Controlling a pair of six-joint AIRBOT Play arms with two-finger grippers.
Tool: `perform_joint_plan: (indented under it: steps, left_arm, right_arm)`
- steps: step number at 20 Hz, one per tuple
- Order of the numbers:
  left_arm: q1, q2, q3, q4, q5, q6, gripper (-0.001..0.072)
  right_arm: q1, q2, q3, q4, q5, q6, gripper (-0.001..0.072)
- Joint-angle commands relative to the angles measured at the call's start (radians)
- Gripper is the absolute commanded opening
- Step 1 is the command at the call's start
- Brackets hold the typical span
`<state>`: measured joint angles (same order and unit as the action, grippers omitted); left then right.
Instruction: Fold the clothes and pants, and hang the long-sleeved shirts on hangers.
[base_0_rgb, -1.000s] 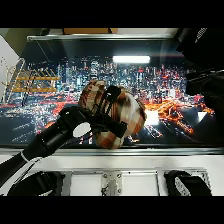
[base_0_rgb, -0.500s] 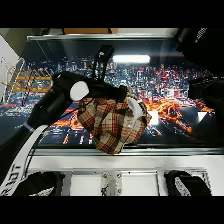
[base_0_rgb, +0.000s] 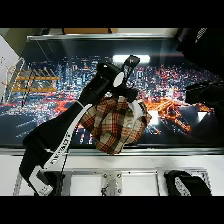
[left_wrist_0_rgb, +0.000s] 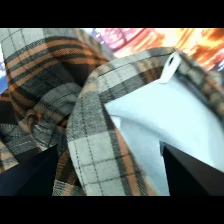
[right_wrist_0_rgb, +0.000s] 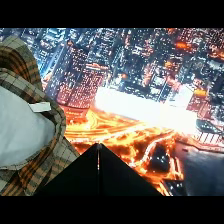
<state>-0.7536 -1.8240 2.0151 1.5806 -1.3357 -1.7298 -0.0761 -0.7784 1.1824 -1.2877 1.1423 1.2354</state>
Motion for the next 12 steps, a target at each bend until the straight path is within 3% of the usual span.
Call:
perform_joint_plan:
  steps: [1,3,4,9,10,11,12]
  left_arm:
    - [-0.01,-0.047,0.016,0.078,-0.084,0.006,0.0646]
    - [-0.001,-0.026,-0.034,0.076,-0.113,0.006,0.0279]
    - [0.003,-0.015,-0.048,0.077,-0.116,0.007,0.0037]
    - [0.005,0.064,-0.065,0.075,-0.074,0.013,0.003]
    - [0.005,0.073,-0.065,0.074,-0.075,0.013,0.0029]
    - [0.005,0.079,-0.065,0.074,-0.082,0.013,0.0029]
    - [0.005,0.079,-0.066,0.074,-0.09,0.013,0.0029]
  right_arm:
    - [0.0,0.0,-0.022,0.0,0.037,0.0,0.0037]
    - [0.003,-0.005,-0.046,0.0,0.063,0.01,0.0037]
    - [0.008,-0.01,-0.063,0.0,0.062,0.04,0.0037]
    - [0.089,-0.164,-0.122,0.001,0.032,0.236,0.0048]
    - [0.113,-0.22,-0.122,0.006,0.006,0.248,0.0158]
    - [0.138,-0.306,-0.122,0.045,-0.037,0.248,0.0597]
    - [0.155,-0.407,-0.121,0.113,-0.085,0.275,0.0635]
